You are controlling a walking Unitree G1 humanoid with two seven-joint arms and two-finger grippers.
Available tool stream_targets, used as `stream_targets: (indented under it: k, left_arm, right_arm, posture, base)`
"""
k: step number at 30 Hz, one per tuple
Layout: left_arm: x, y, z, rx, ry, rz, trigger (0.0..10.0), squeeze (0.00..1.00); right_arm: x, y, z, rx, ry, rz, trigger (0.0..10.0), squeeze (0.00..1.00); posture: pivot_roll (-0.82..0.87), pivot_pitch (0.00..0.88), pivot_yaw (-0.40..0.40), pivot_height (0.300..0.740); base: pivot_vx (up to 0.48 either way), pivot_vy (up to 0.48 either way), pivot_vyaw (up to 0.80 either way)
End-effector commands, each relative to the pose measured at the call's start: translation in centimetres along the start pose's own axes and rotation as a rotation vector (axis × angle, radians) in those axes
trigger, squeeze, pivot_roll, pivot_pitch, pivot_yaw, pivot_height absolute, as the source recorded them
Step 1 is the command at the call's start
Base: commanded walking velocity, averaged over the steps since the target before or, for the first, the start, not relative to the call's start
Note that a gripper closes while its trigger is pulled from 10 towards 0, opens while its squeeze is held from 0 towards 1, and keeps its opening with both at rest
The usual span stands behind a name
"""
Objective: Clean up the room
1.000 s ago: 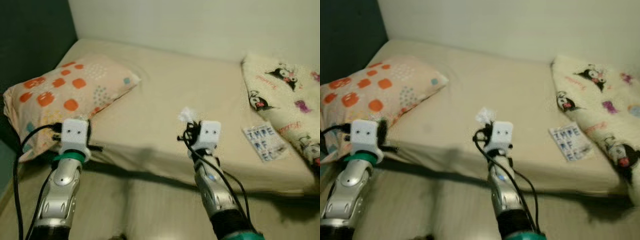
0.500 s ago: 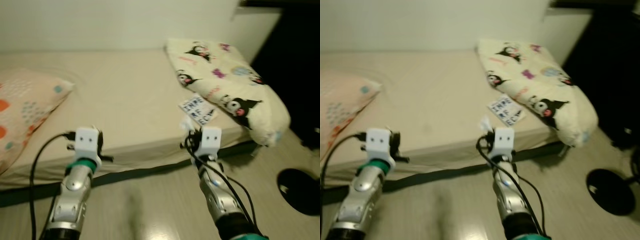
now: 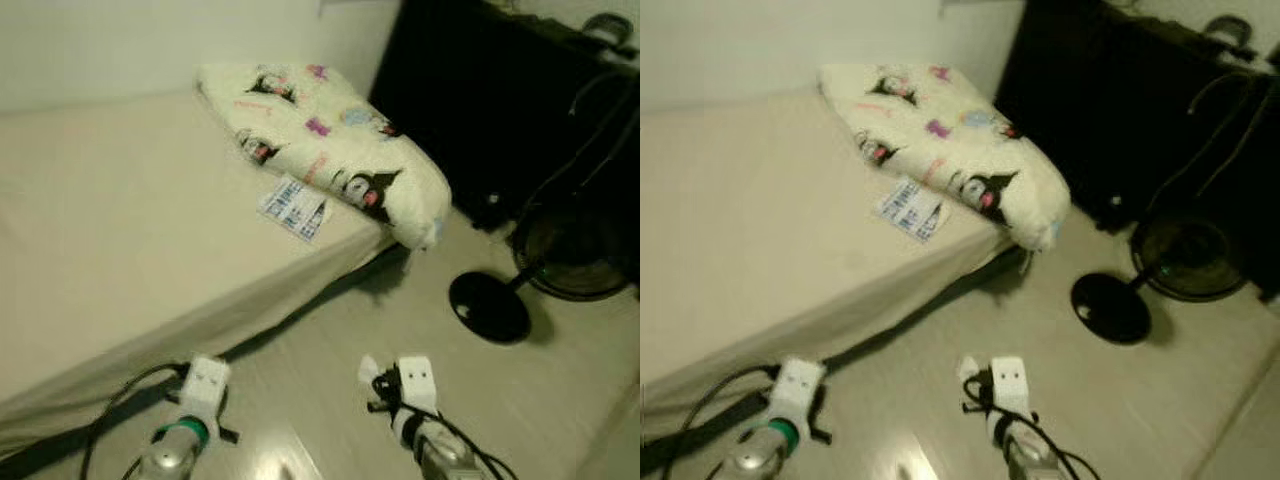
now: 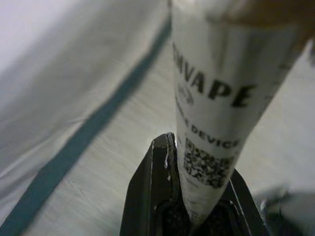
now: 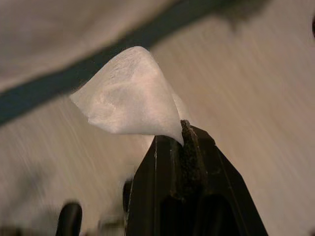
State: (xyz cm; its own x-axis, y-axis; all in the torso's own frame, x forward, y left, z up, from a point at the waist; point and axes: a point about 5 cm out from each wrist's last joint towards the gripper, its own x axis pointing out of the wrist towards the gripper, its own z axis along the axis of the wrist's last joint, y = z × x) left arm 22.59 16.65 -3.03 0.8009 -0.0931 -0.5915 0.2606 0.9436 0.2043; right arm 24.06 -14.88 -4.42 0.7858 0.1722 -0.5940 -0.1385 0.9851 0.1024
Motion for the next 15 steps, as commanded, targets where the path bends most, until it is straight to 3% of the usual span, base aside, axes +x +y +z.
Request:
stream_targets:
  k: [1,4,11,15]
  left_arm:
    - [-0.1,-0.5,-0.8,0.039,0.025,-0.03,10.0,0.0]
    - [-0.1,-0.2,-2.1,0.053,0.073,-0.027,10.0,0.0]
    - [0.0,0.4,-2.7,0.011,0.096,0.006,10.0,0.0]
    - [0.4,0.8,-1.5,0.114,0.06,-0.025,10.0,0.0]
  right_arm:
    - [-0.3,-0.4,-1.2,-0.021,0.053,0.002,10.0,0.0]
    - [-0.7,-0.3,-2.4,-0.058,0.101,0.011,10.0,0.0]
    - [-1.0,-0.7,-3.1,-0.039,0.115,-0.003,10.0,0.0]
    - [-1.1,-1.0,-3.5,-0.013,0.132,-0.044,10.0,0.0]
  posture:
    - [0.16,0.0,-0.053,0.74]
    - [0.15,0.0,-0.047,0.74]
    - [0.15,0.0,-0.005,0.74]
    - [0.15,0.001,0.044,0.74]
  base:
    - [0.0,0.0,-0.8]
    - [0.0,0.0,-0.8]
    - [0.0,0.0,-0.8]
    - [0.0,0.0,-0.79]
